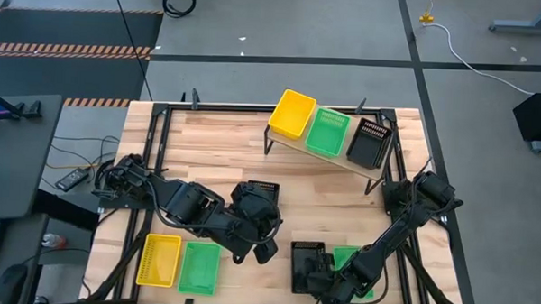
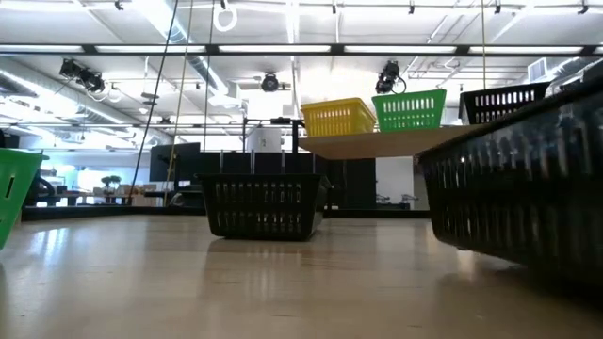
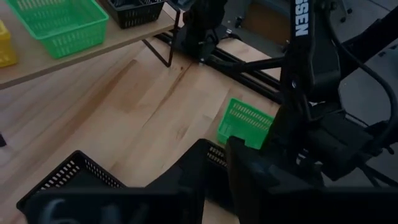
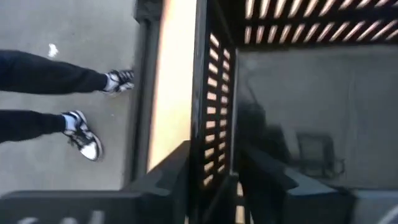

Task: Stack baskets on shelf by color
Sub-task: Stack the bottom black bin on the black bin

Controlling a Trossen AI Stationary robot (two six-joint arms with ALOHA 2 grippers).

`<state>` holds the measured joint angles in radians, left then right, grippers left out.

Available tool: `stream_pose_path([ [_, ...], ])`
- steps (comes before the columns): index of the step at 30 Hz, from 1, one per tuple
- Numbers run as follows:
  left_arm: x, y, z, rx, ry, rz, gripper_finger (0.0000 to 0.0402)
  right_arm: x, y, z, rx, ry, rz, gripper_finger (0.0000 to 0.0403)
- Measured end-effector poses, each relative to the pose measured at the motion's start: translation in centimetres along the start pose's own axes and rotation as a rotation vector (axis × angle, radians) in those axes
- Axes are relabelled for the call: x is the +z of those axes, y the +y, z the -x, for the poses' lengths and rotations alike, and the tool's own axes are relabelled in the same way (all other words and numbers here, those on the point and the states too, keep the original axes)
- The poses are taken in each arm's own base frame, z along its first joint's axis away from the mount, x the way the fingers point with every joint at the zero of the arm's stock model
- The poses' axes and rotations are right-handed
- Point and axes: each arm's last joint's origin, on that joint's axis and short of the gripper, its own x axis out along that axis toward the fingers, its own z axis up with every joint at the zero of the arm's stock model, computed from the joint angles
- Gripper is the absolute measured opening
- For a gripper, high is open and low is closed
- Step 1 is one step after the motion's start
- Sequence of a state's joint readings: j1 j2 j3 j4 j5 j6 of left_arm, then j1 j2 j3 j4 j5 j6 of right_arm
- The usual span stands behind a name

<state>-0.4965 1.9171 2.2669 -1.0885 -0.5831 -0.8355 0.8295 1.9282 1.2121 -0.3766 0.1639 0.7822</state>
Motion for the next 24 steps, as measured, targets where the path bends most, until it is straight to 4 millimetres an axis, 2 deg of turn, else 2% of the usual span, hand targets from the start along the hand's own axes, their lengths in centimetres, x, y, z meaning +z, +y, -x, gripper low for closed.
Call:
stream_pose_path([
  [6,0.1,0.0,-0.1,0.0,-0.002,-0.017,0.0064,0.0,-0.4,0.0,-0.022,0.014,0.015,0.0022],
  [7,0.1,0.0,-0.1,0.0,-0.002,-0.017,0.0063,0.1,-0.4,0.0,-0.02,0.018,0.021,0.0015],
  [13,0.1,0.1,-0.1,0.003,0.0,-0.045,0.0064,0.3,-1.1,1.6,-0.047,0.05,0.028,0.0021],
  [24,0.6,1.0,-0.6,0.041,0.011,-0.104,0.0059,1.3,-4.3,9.3,-0.16,0.061,0.027,0.0013],
])
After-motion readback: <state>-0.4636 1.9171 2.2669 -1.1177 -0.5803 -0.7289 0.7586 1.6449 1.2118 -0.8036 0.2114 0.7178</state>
